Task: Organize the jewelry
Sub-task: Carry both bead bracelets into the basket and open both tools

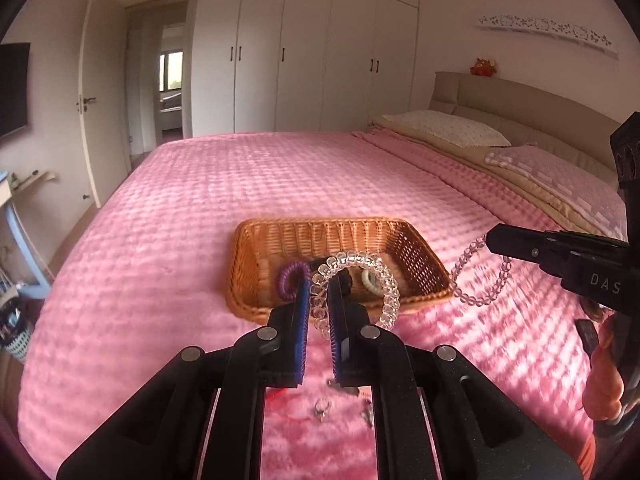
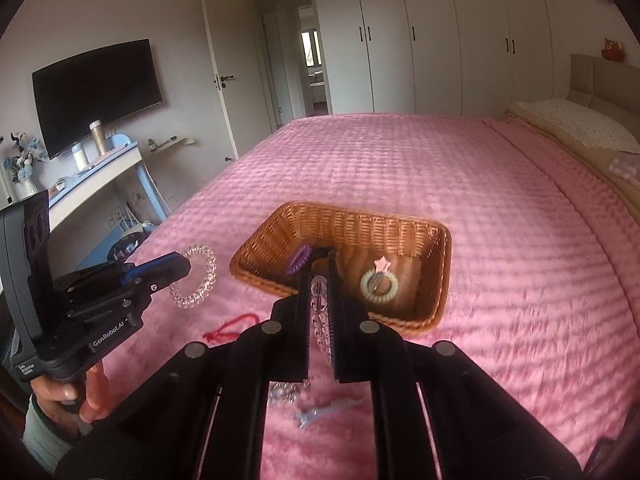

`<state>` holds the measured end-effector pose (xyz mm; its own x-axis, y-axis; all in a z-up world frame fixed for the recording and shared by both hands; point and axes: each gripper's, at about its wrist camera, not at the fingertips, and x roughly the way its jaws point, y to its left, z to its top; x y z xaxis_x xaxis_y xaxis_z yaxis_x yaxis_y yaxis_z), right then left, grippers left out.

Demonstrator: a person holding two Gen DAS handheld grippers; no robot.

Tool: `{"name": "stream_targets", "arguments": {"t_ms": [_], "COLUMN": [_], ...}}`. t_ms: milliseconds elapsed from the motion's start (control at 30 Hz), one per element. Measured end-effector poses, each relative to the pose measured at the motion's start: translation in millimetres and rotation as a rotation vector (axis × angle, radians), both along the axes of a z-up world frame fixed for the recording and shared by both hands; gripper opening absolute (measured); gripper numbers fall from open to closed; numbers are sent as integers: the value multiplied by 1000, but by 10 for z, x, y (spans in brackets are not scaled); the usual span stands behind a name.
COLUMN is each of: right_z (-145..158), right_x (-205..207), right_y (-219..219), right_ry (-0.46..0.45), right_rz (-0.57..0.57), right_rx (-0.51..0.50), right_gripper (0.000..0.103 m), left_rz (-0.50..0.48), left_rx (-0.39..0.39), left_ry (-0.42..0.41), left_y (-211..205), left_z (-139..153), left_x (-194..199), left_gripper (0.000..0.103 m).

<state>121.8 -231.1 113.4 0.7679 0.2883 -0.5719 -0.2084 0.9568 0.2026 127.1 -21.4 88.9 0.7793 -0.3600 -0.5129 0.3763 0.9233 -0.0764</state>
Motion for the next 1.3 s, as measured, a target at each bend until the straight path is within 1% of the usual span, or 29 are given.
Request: {"name": "stream_targets", "arguments": {"t_ms": [133, 200, 300, 467, 600, 767, 833, 867, 900, 933, 1000, 1133, 1167, 1233, 1300], "right_z": [-171, -313, -555, -894, -1063, -1138, -1146, -1131, -1110, -1079, -989, -737, -673, -542, -416], "right_x": [574, 855, 1208, 1594, 1707, 1748, 1745, 1730, 1708, 1677, 1576, 1239, 1145, 942, 728], "right_y": [12, 37, 58, 38, 8, -53, -75, -81, -87, -89, -112, -120, -115, -96, -65], "right_ry": [54, 97, 159, 241, 275, 294, 303, 300, 296, 290, 269, 212, 198, 166, 127], "right_rz": [-3, 0, 2, -15, -49, -75, -75, -78, -80, -82, -80, -60, -54, -48, -41], "right_rx": [-5, -9, -3, 6, -9, -11, 0, -5, -10, -11, -3, 22, 30, 40, 39], "right_gripper": [6, 6, 6, 6, 6, 7, 7, 7, 11, 15, 19, 21, 23, 36, 44], "left_rz": [12, 19, 28, 45, 42, 39, 37, 41, 48, 50, 43, 34, 31, 25, 18], "left_rx": [-6, -1, 15, 37, 43, 68, 53, 46, 40, 30, 1, -70, -90, -112, -123], "left_ry": [24, 52, 80, 137, 175, 190, 198, 193, 178, 163, 149, 105, 96, 83, 67], "left_y": [-92, -138, -198, -238, -242, -291, -270, -251, -229, -199, -124, 138, 221, 343, 463], "left_z": [-92, -191, -325, -595, -760, -857, -855, -837, -805, -755, -656, -399, -327, -218, -127], "left_x": [504, 783, 1075, 1400, 1525, 1559, 1560, 1541, 1509, 1461, 1360, 1038, 939, 762, 569], "left_gripper": [8, 8, 8, 8, 8, 9, 20, 35, 46, 48, 48, 48, 48, 48, 49]}}
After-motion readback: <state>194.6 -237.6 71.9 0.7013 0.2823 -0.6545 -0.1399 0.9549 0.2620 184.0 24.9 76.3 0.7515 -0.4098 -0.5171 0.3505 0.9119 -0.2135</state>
